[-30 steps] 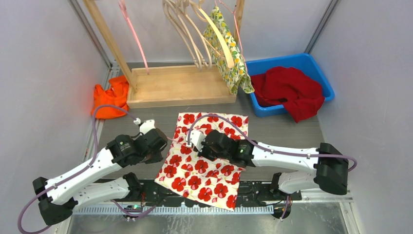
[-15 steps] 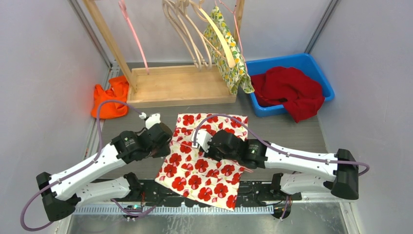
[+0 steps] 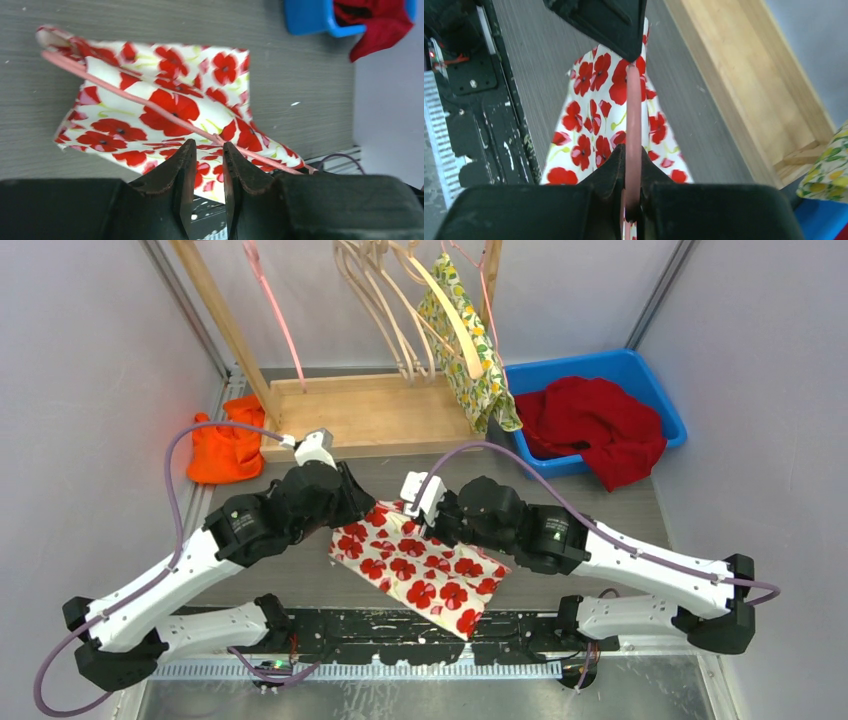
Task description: Place the skirt on the hanger
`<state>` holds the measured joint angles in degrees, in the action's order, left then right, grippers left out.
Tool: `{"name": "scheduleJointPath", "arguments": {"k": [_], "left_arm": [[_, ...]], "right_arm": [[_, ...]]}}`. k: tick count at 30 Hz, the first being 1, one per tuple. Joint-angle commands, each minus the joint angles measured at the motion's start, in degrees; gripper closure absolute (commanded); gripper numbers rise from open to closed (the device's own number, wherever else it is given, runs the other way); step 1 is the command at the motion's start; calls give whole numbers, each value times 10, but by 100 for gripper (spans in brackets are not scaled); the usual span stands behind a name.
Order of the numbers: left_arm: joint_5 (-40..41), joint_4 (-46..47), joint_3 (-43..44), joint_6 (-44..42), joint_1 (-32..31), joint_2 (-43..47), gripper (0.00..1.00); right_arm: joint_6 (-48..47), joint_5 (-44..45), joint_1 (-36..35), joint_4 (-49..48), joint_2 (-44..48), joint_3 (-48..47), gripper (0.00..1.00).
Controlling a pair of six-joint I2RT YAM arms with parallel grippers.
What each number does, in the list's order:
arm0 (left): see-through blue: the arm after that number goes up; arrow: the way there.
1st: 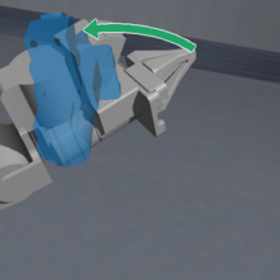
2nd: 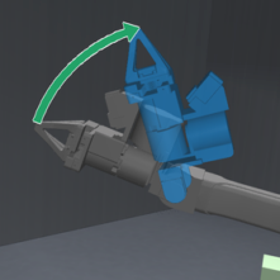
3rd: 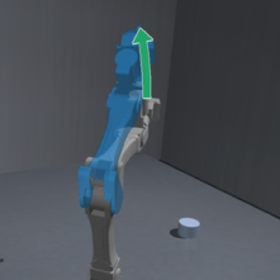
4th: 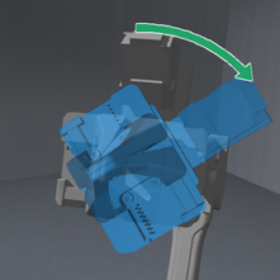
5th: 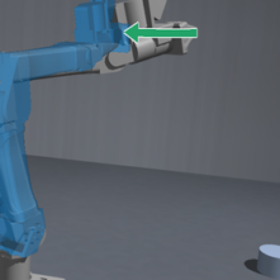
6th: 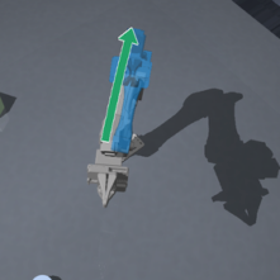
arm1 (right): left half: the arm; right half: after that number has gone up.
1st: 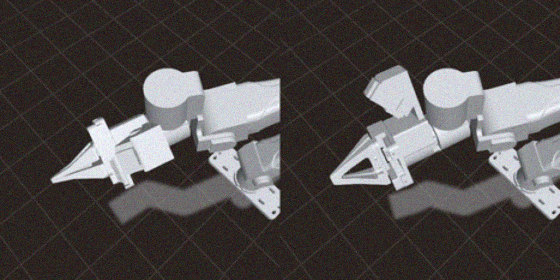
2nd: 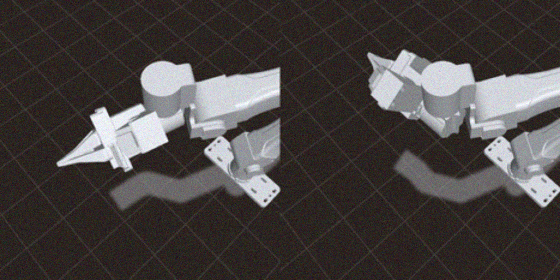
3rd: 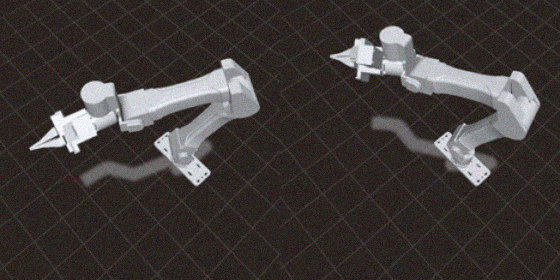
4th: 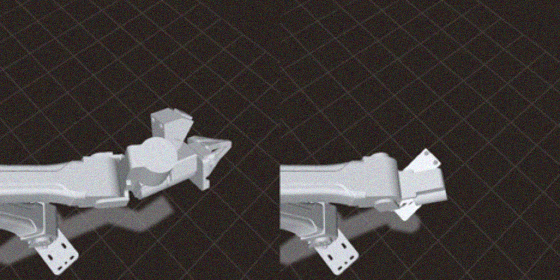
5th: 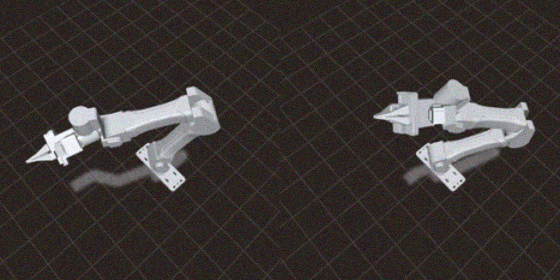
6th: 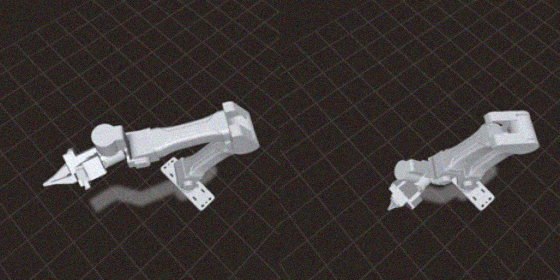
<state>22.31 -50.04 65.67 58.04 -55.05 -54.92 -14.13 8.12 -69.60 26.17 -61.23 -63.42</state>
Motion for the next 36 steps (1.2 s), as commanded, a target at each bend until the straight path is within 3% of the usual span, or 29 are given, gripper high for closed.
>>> {"name": "scheduleJointPath", "arguments": {"k": [1, 7, 17, 20, 27, 36], "left_arm": [[-3, 63, 44, -16, 2, -2, 72], [-12, 72, 65, 1, 2, -25, 67], [-4, 77, 32, 120, 2, -8, 26], [2, 59, 28, 164, 2, -10, 23], [8, 59, 8, 241, 1, -10, 25], [28, 41, 14, 330, 1, -28, 54]], "right_arm": [[-21, 8, -2, -14, -9, -84, 99], [-24, 6, -2, 12, -51, -151, 99], [17, 17, 2, 24, -91, -188, 99], [33, 19, 8, 27, -95, -192, 99], [68, 7, 20, 28, -93, -207, 99], [114, -8, 32, 37, -91, -214, 99]]}}
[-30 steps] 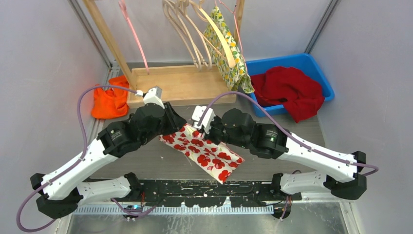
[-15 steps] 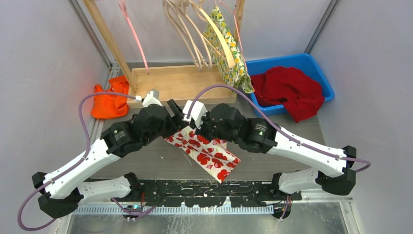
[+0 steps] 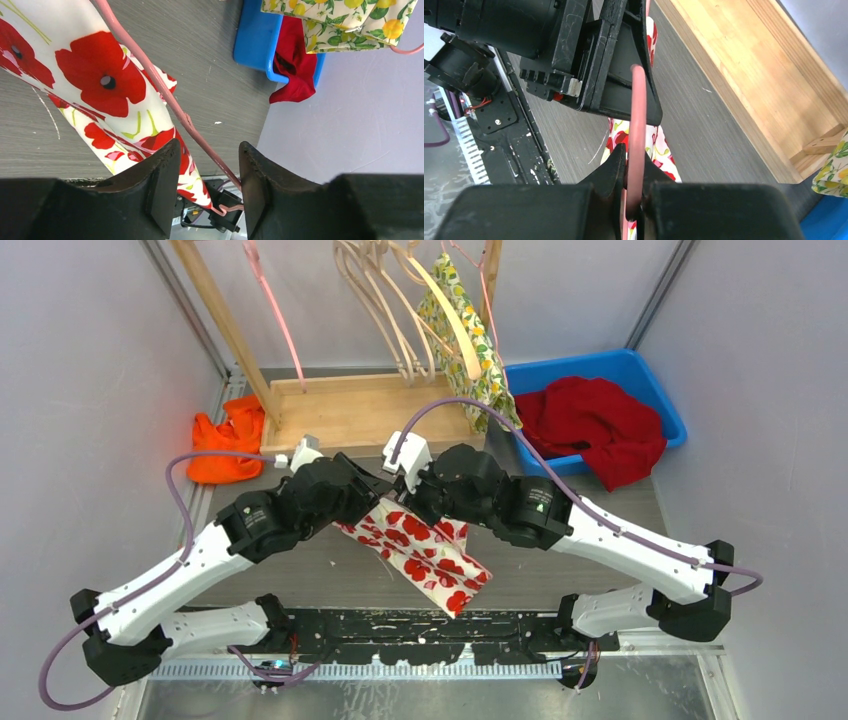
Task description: Place the skirt on the hanger
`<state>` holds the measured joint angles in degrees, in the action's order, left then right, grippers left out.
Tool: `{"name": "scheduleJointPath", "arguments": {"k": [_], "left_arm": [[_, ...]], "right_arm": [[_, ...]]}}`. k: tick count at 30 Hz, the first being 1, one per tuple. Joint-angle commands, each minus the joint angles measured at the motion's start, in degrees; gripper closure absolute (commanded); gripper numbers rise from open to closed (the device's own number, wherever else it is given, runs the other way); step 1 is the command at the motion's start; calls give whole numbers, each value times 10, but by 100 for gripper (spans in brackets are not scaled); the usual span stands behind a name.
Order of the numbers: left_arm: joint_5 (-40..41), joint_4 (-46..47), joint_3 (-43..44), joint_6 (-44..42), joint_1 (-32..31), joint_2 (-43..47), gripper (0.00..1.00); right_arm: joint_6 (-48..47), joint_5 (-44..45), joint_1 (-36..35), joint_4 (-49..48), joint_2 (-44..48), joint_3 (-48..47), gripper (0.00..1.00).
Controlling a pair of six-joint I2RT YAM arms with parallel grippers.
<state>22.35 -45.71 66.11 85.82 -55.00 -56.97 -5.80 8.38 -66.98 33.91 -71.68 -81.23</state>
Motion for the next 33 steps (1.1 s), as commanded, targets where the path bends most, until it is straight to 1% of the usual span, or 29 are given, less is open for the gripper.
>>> {"name": "scheduleJointPath", "arguments": {"k": [1, 6, 9, 11, 12, 16, 18, 19, 21, 23, 24, 25, 27, 30, 33], "left_arm": [[28, 7, 6, 57, 1, -7, 57], [41, 36, -1, 68, 1, -14, 67], [37, 59, -7, 72, 2, -15, 79], [32, 86, -14, 72, 2, -13, 89], [30, 94, -15, 72, 1, -12, 92], [23, 105, -12, 70, 2, -12, 95], [23, 99, -5, 67, 2, -16, 94], [27, 87, 3, 65, 2, -17, 91], [36, 73, 11, 57, 2, -17, 67], [38, 81, 12, 34, 2, -9, 44], [37, 99, 10, 10, 2, -3, 37], [33, 119, 11, -19, 2, 4, 32], [27, 140, 13, -62, 2, 13, 29], [23, 158, 33, -115, 2, 21, 28], [22, 126, 91, -156, 2, 3, 28]], "right_arm": [[36, -13, 7, -41, 14, -36, 99], [55, -23, 14, -39, 13, -37, 99], [62, -26, 17, -42, 16, -29, 99], [65, -24, 18, -48, 21, -19, 97], [66, -21, 19, -52, 24, -12, 95], [71, -15, 24, -77, 47, 26, 95], [76, -11, 31, -88, 62, 39, 98], [76, -10, 35, -87, 67, 41, 99], [79, -5, 46, -77, 77, 36, 99], [81, -3, 63, -56, 84, 24, 99], [82, 1, 76, -44, 87, 17, 99], [81, 5, 86, -28, 89, 8, 99], [80, 11, 105, -10, 94, -4, 99], [78, 17, 135, 23, 98, -36, 99], [69, 31, 162, 70, 90, -88, 99]]}}
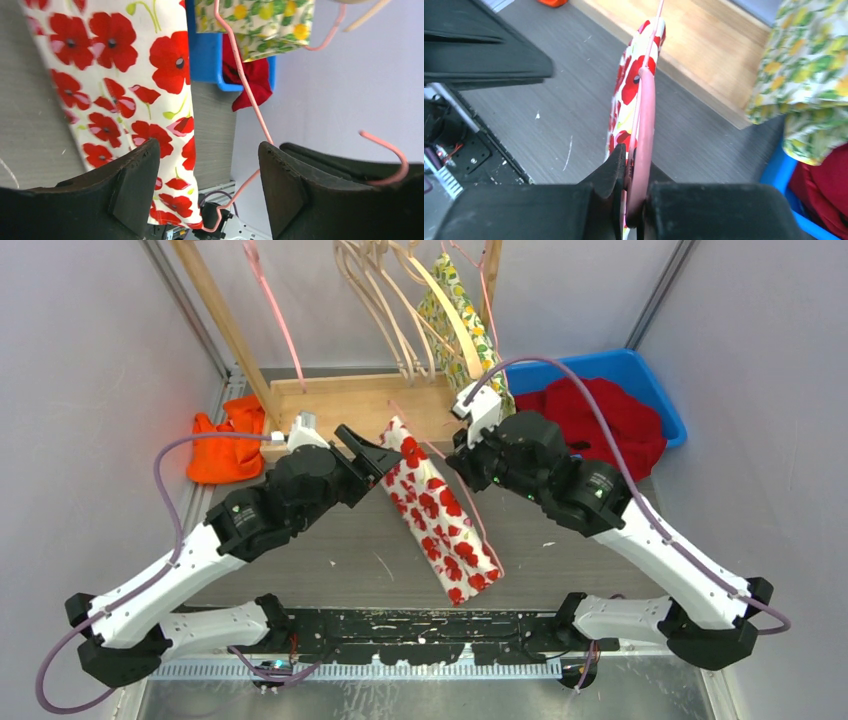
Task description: Place the skirt on the hanger
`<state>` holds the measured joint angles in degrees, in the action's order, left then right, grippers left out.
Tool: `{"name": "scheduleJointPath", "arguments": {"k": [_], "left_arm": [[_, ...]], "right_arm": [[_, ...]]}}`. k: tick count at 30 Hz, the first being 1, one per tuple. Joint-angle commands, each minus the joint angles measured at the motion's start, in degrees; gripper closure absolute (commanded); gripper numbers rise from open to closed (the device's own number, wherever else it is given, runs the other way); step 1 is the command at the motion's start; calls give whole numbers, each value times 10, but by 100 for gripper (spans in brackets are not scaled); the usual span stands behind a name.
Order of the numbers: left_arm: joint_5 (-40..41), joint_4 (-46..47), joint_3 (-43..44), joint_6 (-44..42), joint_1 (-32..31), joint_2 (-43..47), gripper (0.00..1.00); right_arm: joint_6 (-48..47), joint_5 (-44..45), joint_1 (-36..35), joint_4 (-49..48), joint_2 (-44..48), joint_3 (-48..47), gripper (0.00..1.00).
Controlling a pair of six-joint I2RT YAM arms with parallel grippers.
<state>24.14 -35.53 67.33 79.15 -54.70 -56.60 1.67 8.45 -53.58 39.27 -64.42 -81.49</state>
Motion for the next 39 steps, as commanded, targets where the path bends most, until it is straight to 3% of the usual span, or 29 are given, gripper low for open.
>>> {"name": "scheduleJointPath", "arguments": {"k": [1, 9, 18, 28, 39], "left_arm": [[3, 8, 104, -102, -1, -11, 27], [-13, -16, 146, -132, -1, -31, 27], [7, -29, 112, -131, 1, 15, 28], [30, -41, 85, -131, 1, 46, 28], [56, -101, -1, -115, 3, 109, 29]], "right_arm": [[-8, 35, 36, 33, 11, -104, 99], [-29, 55, 102, 110, -30, -209, 99], [-17, -14, 168, 117, -37, -193, 99], [-19, -25, 211, 100, -29, -169, 99], [-21, -87, 274, 86, -59, -227, 99]]}}
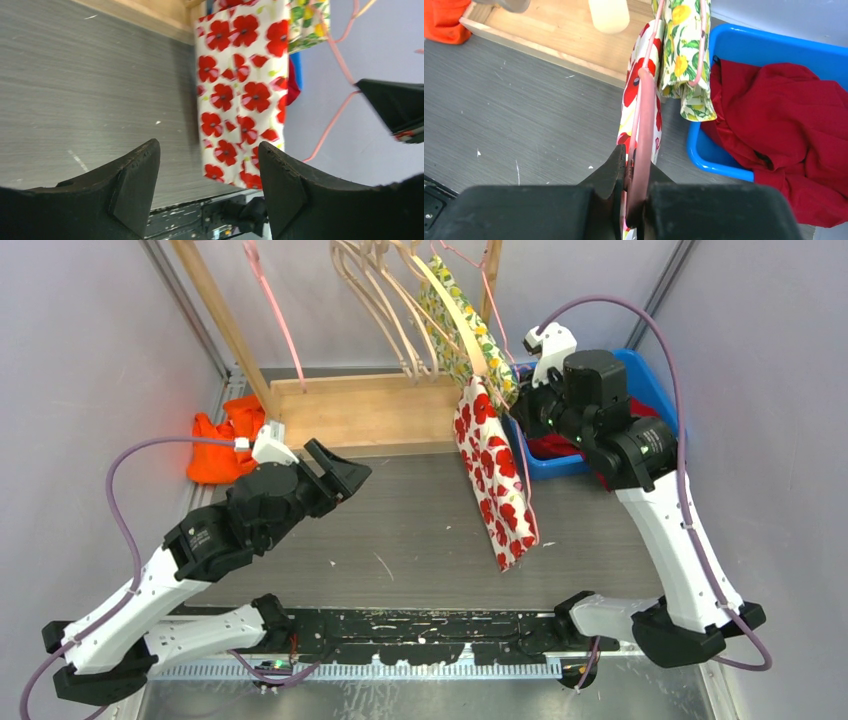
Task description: Place the skirt on the hanger
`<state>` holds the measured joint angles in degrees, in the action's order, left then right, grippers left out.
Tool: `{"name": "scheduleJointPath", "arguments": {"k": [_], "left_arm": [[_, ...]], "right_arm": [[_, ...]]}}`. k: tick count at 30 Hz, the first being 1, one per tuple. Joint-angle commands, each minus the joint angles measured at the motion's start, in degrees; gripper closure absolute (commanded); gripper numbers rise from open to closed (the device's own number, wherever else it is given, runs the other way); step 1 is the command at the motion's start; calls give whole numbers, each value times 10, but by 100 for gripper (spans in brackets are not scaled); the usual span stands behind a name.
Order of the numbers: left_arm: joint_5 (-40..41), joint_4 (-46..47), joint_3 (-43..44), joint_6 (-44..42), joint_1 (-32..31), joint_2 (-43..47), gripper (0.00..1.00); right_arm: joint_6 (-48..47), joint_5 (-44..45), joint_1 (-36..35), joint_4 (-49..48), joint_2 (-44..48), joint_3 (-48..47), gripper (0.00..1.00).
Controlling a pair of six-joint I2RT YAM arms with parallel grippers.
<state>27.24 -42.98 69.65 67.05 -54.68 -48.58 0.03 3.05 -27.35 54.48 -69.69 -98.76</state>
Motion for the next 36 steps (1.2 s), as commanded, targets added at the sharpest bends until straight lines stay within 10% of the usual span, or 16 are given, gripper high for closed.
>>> {"name": "scheduleJointPath", "arguments": {"k": [1, 36], "left_arm": [[27, -32, -33, 9, 2, 36, 29], [53, -154, -86, 54, 3, 150, 33]], "right_arm": [[-3, -38, 13, -70, -10, -62, 99], [2, -85, 16, -187, -331, -456, 99]]}}
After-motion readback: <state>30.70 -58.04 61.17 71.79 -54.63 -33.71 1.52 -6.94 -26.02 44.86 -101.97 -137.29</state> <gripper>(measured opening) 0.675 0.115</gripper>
